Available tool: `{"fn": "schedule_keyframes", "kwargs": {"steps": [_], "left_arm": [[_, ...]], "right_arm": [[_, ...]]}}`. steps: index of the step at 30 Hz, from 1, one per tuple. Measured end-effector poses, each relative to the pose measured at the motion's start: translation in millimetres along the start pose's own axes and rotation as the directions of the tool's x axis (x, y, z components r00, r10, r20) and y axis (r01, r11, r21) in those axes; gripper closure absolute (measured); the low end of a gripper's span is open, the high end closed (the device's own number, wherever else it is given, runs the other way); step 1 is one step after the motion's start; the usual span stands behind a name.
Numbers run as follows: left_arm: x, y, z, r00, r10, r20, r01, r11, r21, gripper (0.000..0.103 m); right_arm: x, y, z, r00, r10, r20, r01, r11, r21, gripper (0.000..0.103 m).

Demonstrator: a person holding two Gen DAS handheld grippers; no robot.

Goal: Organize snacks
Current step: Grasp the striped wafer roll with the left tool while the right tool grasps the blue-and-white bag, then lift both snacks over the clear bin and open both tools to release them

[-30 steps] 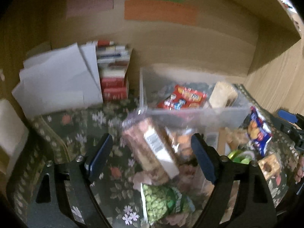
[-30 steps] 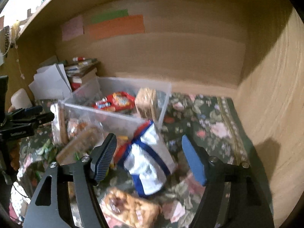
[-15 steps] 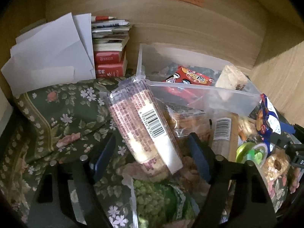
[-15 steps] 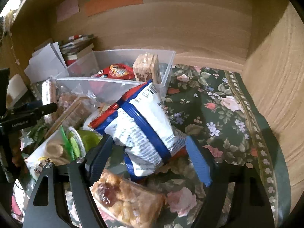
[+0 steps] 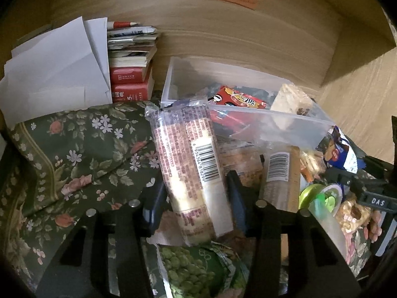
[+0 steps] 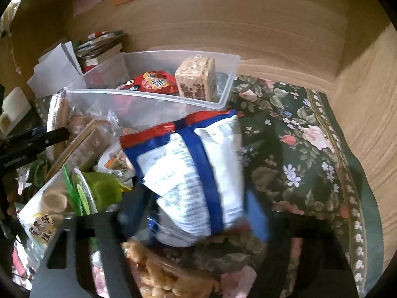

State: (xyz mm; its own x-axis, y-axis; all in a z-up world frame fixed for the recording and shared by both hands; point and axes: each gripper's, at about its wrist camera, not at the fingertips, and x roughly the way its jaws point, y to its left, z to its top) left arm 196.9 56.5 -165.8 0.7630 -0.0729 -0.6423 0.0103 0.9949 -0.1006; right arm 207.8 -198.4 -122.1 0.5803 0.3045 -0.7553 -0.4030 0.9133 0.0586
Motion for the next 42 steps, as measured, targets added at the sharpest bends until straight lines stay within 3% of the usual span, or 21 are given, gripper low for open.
{"fn": "schedule_keyframes", "kwargs": {"steps": [5, 8, 18, 30, 37, 42], "left_arm": [[-12, -1, -2, 1.000, -0.013, 0.024, 0.012, 1.000, 0.008, 0.059], [-22, -1, 0, 0.999, -0.020, 0.043, 0.019, 1.000, 0.014, 0.059], [-56, -10, 20, 0.990, -0.037, 0.135, 0.031, 0.999, 0.041, 0.059], [-84, -21, 60, 0.969, -0.061, 0.239, 0.046, 0.997, 0.068, 0.059], [-86, -25, 85, 0.958, -0.074, 0.276, 0.055, 0.995, 0.078, 0.059], [-82, -29, 99, 0.956, -0.070, 0.283, 0.049, 0.996, 0.080, 0.059]], "right_arm": [[-5, -4, -2, 1.000, -0.003, 0.021, 0.003, 1.000, 0.014, 0.056], [-9, -1, -1, 0.999, -0.012, 0.035, 0.012, 1.000, 0.011, 0.058], [-44, 2, 11, 0.989, -0.034, 0.143, 0.034, 0.999, 0.003, 0.059], [-69, 17, 51, 0.959, -0.023, 0.282, 0.031, 0.999, -0.022, 0.059], [-64, 32, 76, 0.950, -0.007, 0.313, 0.025, 0.998, -0.054, 0.059], [-46, 39, 95, 0.955, 0.007, 0.297, 0.014, 0.998, -0.069, 0.059]]}}
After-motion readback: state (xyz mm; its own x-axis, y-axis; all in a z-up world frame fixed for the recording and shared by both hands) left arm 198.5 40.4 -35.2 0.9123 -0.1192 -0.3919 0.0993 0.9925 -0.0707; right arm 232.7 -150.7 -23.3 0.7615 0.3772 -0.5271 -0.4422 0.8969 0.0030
